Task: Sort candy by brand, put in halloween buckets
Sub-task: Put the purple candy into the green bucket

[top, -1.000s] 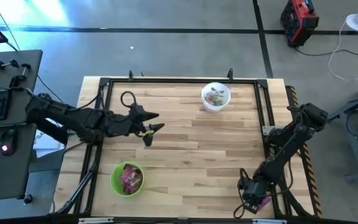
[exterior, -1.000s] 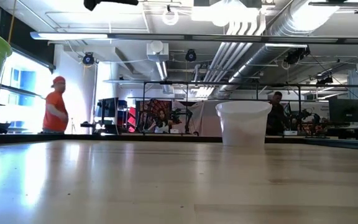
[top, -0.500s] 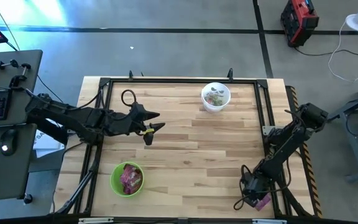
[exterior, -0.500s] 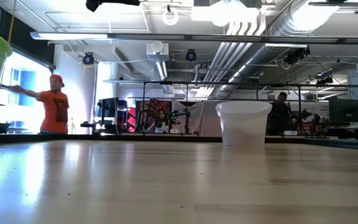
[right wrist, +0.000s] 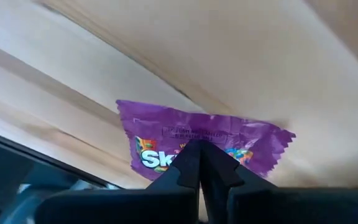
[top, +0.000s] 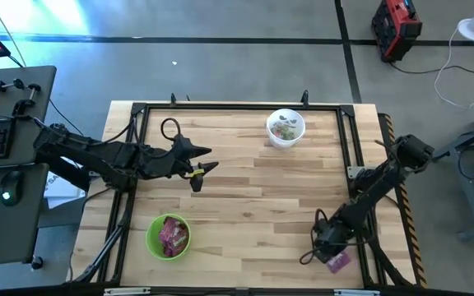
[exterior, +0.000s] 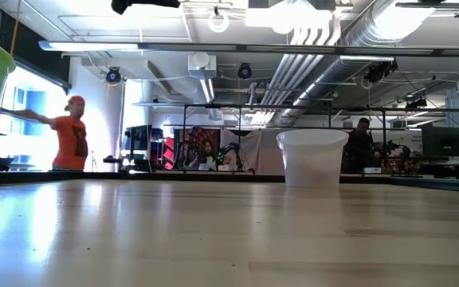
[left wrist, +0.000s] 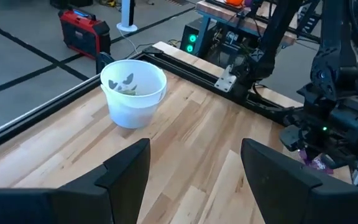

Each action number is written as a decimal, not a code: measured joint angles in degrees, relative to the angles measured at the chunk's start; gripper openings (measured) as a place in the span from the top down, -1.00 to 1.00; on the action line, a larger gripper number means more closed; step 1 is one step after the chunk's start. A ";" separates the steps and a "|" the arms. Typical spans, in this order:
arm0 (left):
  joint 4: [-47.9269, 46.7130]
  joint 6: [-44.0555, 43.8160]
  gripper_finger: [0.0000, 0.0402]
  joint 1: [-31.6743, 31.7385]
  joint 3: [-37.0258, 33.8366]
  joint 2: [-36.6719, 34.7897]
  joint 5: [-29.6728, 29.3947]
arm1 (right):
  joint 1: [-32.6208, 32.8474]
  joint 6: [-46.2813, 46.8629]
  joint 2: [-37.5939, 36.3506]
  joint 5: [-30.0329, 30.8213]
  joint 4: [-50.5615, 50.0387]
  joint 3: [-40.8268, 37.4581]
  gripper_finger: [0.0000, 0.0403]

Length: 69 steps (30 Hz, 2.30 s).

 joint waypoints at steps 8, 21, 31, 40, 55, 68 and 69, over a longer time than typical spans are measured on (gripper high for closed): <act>0.00 1.40 -0.21 -0.02 0.00 0.00 0.00 | -5.72 -3.09 -0.04 9.20 1.67 0.10 1.00; 0.00 1.34 -0.21 -0.02 0.00 0.00 0.41 | -21.25 -13.21 0.40 31.03 13.67 -0.25 1.00; 0.04 1.25 -0.21 -0.02 0.00 0.00 0.44 | -39.13 -28.04 0.42 39.79 22.02 -0.25 1.00; 0.04 1.21 -0.21 -0.04 0.00 0.00 0.44 | -50.19 -38.84 0.39 36.13 30.29 -0.09 1.00; 0.02 -0.67 -0.21 -0.03 0.00 0.00 0.46 | -41.67 -58.02 2.48 21.28 3.71 21.31 1.00; -0.02 -0.64 -0.21 -0.03 0.00 0.01 0.09 | -30.07 -39.21 2.45 23.02 -9.09 14.19 1.00; 0.00 -0.71 -0.21 -0.03 0.00 0.02 0.08 | -30.07 -38.65 2.45 24.53 -7.23 14.07 1.00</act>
